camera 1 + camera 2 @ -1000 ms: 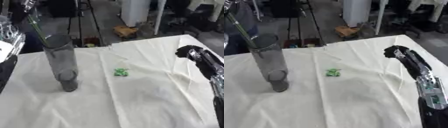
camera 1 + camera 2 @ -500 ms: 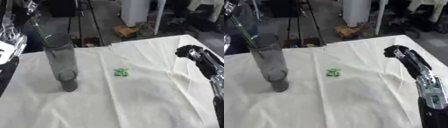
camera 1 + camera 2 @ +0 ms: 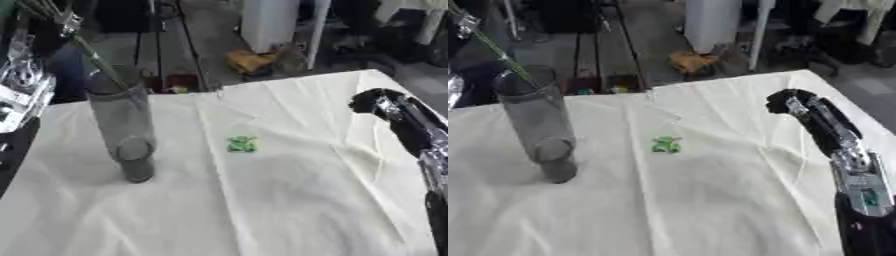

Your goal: Arrange flowers into the vase.

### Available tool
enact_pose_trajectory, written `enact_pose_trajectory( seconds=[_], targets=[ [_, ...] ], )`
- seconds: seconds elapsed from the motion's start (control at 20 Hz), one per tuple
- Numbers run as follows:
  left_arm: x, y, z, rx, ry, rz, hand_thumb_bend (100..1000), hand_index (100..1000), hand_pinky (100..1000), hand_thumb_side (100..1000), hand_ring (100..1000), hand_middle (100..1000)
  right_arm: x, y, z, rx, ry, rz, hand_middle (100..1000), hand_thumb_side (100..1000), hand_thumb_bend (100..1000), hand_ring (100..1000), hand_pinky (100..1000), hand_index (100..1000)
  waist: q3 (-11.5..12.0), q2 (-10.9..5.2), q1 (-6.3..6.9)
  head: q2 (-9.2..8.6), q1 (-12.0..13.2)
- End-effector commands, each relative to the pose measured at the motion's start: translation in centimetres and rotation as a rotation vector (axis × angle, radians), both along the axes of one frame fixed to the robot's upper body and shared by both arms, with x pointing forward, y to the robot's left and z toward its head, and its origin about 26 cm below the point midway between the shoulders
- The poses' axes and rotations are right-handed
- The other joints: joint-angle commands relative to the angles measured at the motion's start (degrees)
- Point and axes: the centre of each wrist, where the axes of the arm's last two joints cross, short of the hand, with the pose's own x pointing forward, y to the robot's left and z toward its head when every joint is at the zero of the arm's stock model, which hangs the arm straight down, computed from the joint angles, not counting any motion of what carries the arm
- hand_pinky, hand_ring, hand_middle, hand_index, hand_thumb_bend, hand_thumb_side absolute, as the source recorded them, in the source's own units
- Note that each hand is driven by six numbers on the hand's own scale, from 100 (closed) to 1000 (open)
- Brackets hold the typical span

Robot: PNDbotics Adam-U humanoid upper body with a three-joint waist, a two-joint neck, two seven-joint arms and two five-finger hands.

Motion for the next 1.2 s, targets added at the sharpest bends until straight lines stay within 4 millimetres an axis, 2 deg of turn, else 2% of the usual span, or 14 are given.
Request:
enact_pose_trajectory(
  seconds=[0.05,0.2,0.75,1.2],
  targets=[
    [-0.04,0.26,1.15,0.023,-0.022,0.018,930,269,141,687,102,100,0.27,0.01,1.35,-0.018,-0.039,0.002,526,819,100,749,794,709,0.0,-0.62,-0.06,-0.73,-0.1],
    [-0.03,0.39,1.15,0.045,-0.015,0.035,943,311,178,693,170,150,0.27,0.02,1.35,-0.017,-0.039,0.002,526,819,100,749,794,709,0.1,-0.64,-0.06,-0.77,-0.2],
    [-0.16,0.34,1.23,0.137,0.001,0.05,979,468,450,731,450,416,0.25,0.02,1.34,-0.018,-0.038,0.003,526,821,100,749,794,709,0.1,-0.64,-0.01,-0.84,-0.3],
    [-0.18,0.36,0.86,0.207,0.031,0.031,945,571,570,787,560,538,0.27,0.0,1.34,-0.017,-0.038,0.002,525,821,100,748,794,710,0.2,-0.64,-0.08,-0.86,-0.4]
  ],
)
